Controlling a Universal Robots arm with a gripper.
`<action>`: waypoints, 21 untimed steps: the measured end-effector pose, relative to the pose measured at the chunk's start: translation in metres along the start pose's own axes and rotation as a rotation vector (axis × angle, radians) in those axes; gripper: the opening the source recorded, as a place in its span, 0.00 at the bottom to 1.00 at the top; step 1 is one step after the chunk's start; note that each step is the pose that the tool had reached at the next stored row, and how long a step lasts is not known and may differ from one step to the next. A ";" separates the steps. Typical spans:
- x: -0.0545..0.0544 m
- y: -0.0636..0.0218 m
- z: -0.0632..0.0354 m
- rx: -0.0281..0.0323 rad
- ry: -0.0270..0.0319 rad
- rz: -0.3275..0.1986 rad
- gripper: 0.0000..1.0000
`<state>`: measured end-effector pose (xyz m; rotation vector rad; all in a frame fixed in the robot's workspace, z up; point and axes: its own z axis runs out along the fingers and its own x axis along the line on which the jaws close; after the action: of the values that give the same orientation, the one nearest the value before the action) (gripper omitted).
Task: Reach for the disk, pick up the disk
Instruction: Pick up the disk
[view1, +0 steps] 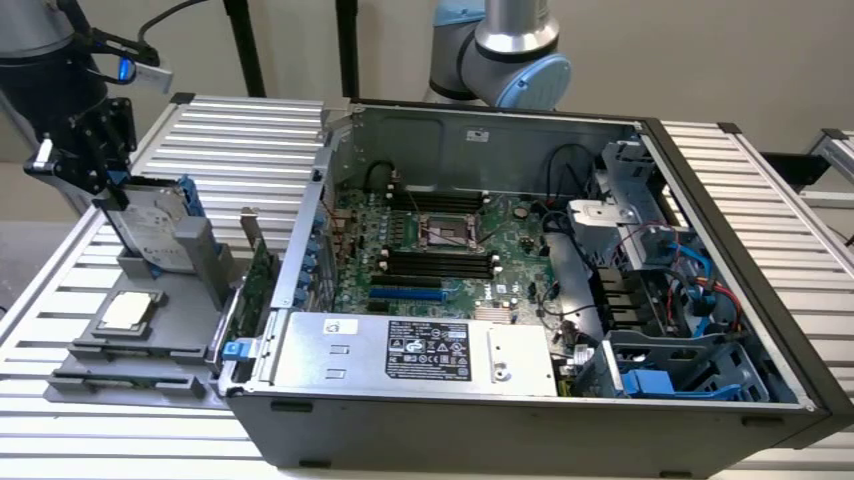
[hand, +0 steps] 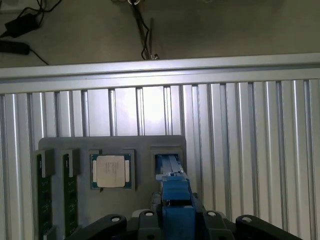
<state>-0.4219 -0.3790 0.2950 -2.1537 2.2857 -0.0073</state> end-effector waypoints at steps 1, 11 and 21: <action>0.000 0.0000 0.0000 -0.0001 0.0000 0.000 0.33; 0.001 0.0000 0.0003 0.0000 0.0000 0.000 0.33; 0.001 -0.0002 -0.0022 0.0000 0.0000 0.000 0.33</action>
<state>-0.4217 -0.3795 0.2972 -2.1537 2.2858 -0.0073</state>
